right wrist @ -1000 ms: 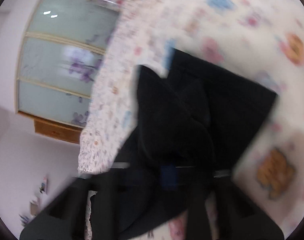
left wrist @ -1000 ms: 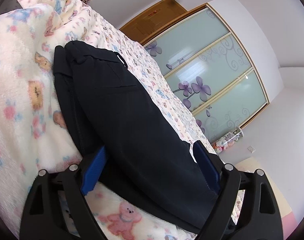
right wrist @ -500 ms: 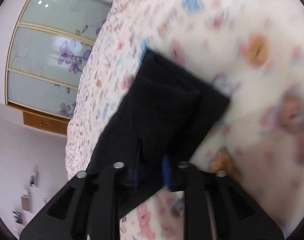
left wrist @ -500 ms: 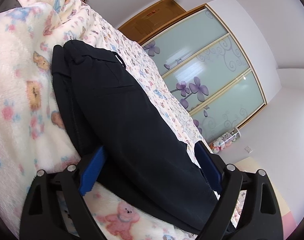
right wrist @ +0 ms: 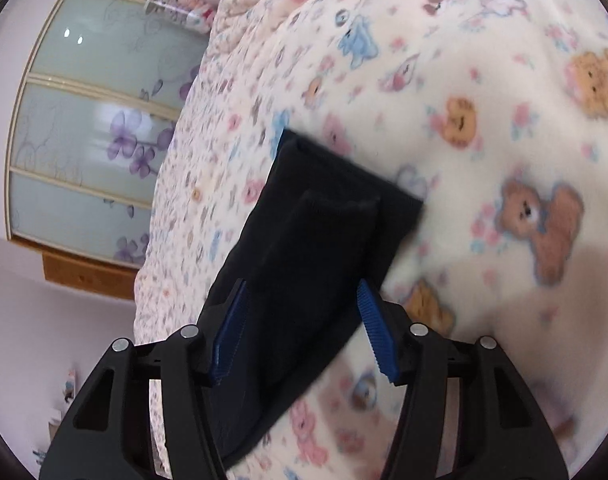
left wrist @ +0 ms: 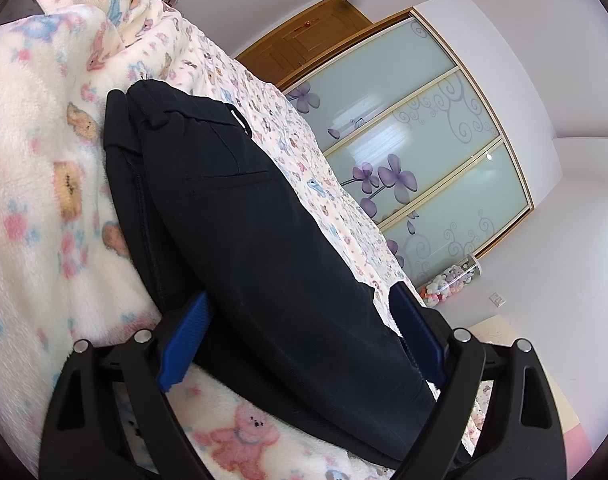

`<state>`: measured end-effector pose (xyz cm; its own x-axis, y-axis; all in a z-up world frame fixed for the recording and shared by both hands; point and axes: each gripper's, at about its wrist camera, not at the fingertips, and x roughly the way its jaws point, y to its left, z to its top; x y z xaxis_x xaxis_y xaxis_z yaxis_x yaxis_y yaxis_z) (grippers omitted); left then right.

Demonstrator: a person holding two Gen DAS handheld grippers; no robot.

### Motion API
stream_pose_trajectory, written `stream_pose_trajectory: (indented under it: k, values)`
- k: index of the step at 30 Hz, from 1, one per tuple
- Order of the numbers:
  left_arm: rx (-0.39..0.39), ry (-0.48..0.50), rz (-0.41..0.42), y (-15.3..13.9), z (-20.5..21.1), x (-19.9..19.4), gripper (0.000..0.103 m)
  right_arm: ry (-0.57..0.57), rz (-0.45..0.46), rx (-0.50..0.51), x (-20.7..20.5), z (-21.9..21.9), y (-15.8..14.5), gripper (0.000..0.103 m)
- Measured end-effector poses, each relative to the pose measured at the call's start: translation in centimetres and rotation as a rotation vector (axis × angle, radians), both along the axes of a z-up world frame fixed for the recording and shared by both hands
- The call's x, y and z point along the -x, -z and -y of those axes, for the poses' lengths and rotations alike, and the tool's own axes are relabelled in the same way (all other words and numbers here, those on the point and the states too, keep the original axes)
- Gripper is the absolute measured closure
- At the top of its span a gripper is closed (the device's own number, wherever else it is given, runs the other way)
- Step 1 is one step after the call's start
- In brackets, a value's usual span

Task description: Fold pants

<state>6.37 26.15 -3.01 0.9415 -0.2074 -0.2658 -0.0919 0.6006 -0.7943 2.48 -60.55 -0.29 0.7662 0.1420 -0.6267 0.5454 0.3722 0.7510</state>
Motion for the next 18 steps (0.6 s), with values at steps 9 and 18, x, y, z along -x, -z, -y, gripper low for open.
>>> stream_pose_trajectory:
  k: [9, 18]
  values:
    - [0.001, 0.001, 0.001, 0.0, 0.0, 0.1, 0.014, -0.197, 0.516, 0.436, -1.9, -3.3, -6.6, 0.093]
    - [0.007, 0.003, 0.006, -0.1, 0.0, 0.0, 0.013, -0.003, 0.022, 0.16, 0.0, 1.5, 0.2, 0.088]
